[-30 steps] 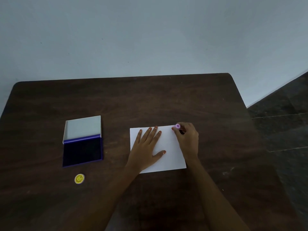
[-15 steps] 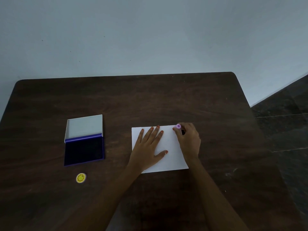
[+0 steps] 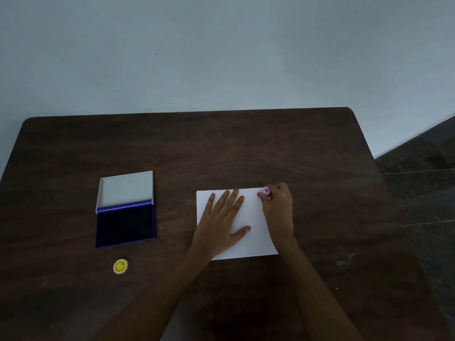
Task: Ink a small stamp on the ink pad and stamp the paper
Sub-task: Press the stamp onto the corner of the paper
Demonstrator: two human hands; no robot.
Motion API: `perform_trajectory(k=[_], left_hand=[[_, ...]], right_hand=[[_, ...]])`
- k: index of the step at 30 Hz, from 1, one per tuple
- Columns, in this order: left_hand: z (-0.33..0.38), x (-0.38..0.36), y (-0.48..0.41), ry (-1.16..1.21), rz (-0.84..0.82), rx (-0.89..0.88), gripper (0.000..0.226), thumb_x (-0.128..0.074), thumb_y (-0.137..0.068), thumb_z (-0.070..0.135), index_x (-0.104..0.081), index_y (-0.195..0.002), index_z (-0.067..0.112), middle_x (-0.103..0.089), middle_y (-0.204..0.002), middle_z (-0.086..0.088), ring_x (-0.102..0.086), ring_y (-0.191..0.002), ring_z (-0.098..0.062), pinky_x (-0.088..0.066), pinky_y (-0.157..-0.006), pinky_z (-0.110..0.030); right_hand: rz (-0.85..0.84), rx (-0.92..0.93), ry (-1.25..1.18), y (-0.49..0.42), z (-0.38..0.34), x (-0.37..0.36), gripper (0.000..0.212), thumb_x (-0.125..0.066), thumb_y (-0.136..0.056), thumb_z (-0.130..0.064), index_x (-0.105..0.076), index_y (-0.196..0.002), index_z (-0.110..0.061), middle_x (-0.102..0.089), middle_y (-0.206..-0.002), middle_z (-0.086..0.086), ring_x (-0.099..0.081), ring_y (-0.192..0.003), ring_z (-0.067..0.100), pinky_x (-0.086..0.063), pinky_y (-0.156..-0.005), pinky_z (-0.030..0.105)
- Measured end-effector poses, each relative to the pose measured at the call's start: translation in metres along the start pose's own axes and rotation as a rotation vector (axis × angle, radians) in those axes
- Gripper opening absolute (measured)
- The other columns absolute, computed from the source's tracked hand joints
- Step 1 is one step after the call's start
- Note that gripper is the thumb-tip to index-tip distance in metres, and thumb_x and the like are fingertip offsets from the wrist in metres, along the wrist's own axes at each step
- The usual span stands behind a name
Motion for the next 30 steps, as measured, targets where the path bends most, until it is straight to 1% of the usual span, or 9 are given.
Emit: perform_trajectory(k=[4, 9, 12, 15, 18, 20, 25, 27, 30], left_hand=[[0.001, 0.001, 0.0, 0.013, 0.002, -0.005, 0.073, -0.034, -0.084, 0.061, -0.006, -0.142, 0.025, -0.005, -0.155, 0.0, -0.001, -0.142, -0.017, 0.015, -0.111, -0.036], [0.001, 0.0, -0.001, 0.006, 0.002, -0.003, 0.074, -0.032, -0.084, 0.061, -0.005, -0.142, 0.025, -0.003, -0.155, 0.0, 0.001, -0.142, -0.017, 0.017, -0.11, -0.035], [0.0, -0.001, -0.001, 0.009, 0.001, 0.0, 0.074, -0.033, -0.083, 0.062, -0.005, -0.142, 0.025, -0.004, -0.155, 0.0, 0.001, -0.142, -0.016, 0.019, -0.108, -0.035], [0.0, -0.001, -0.002, 0.009, 0.008, 0.0, 0.074, -0.033, -0.083, 0.062, -0.006, -0.142, 0.025, -0.003, -0.154, 0.001, 0.009, -0.137, -0.011, 0.022, -0.107, -0.033], [-0.001, -0.002, -0.002, 0.002, 0.004, -0.001, 0.075, -0.031, -0.083, 0.063, -0.003, -0.141, 0.027, 0.004, -0.151, 0.005, 0.012, -0.136, -0.01, 0.024, -0.105, -0.031], [-0.001, -0.002, -0.002, 0.006, 0.008, -0.003, 0.074, -0.032, -0.083, 0.063, -0.003, -0.141, 0.026, 0.002, -0.153, 0.003, 0.013, -0.135, -0.009, 0.022, -0.107, -0.032], [0.0, -0.001, 0.001, 0.02, 0.014, -0.007, 0.073, -0.033, -0.085, 0.061, -0.005, -0.142, 0.025, -0.004, -0.155, 0.0, 0.002, -0.142, -0.016, 0.01, -0.113, -0.039], [0.001, 0.001, 0.001, 0.023, 0.023, -0.007, 0.073, -0.033, -0.085, 0.06, -0.005, -0.142, 0.025, -0.005, -0.155, 0.0, -0.001, -0.142, -0.017, 0.009, -0.113, -0.038], [0.001, 0.004, 0.002, 0.051, 0.057, -0.007, 0.071, -0.038, -0.084, 0.058, -0.014, -0.141, 0.023, -0.012, -0.154, -0.001, -0.008, -0.142, -0.017, 0.007, -0.113, -0.038]], right_hand=[[0.02, 0.032, 0.026, 0.002, -0.004, -0.002, 0.026, -0.054, -0.088, -0.021, -0.055, -0.108, -0.004, -0.057, -0.116, 0.015, -0.055, -0.099, 0.021, -0.039, -0.082, 0.023], [0.05, 0.108, 0.057, 0.006, -0.011, 0.0, 0.025, -0.056, -0.087, -0.016, -0.057, -0.107, -0.002, -0.058, -0.116, 0.017, -0.055, -0.103, 0.025, -0.04, -0.084, 0.025], [0.059, 0.106, 0.049, 0.007, -0.011, 0.0, 0.025, -0.055, -0.087, -0.016, -0.057, -0.107, -0.001, -0.057, -0.117, 0.017, -0.054, -0.105, 0.025, -0.038, -0.084, 0.024], [0.057, 0.094, 0.041, 0.007, -0.011, 0.0, 0.026, -0.054, -0.087, -0.017, -0.056, -0.108, -0.002, -0.056, -0.118, 0.017, -0.053, -0.106, 0.025, -0.041, -0.087, 0.027], [0.065, 0.089, 0.029, 0.008, -0.013, 0.001, 0.028, -0.054, -0.087, -0.017, -0.056, -0.11, -0.002, -0.055, -0.12, 0.017, -0.053, -0.108, 0.026, -0.044, -0.091, 0.033], [0.071, 0.093, 0.021, 0.009, -0.014, 0.001, 0.027, -0.055, -0.087, -0.015, -0.056, -0.11, -0.001, -0.055, -0.12, 0.018, -0.053, -0.108, 0.027, -0.045, -0.091, 0.033], [0.062, 0.071, 0.003, 0.007, -0.01, 0.003, 0.024, -0.052, -0.088, -0.019, -0.059, -0.104, -0.002, -0.056, -0.115, 0.015, -0.054, -0.099, 0.022, -0.041, -0.081, 0.025], [0.035, 0.025, -0.028, 0.005, -0.006, 0.002, 0.026, -0.05, -0.09, -0.025, -0.059, -0.102, -0.004, -0.056, -0.114, 0.014, -0.051, -0.092, 0.016, -0.039, -0.078, 0.023], [-0.009, -0.075, -0.137, 0.0, 0.002, 0.003, 0.027, -0.053, -0.088, -0.03, -0.059, -0.098, -0.005, -0.058, -0.109, 0.013, -0.05, -0.085, 0.013, -0.039, -0.074, 0.023]])
Point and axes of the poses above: each hand's wrist, its own y-axis away from the middle knuckle, its own x-axis out of the back of the hand, z = x × y, the point moved 8 cm from there along -y, towards the middle knuckle
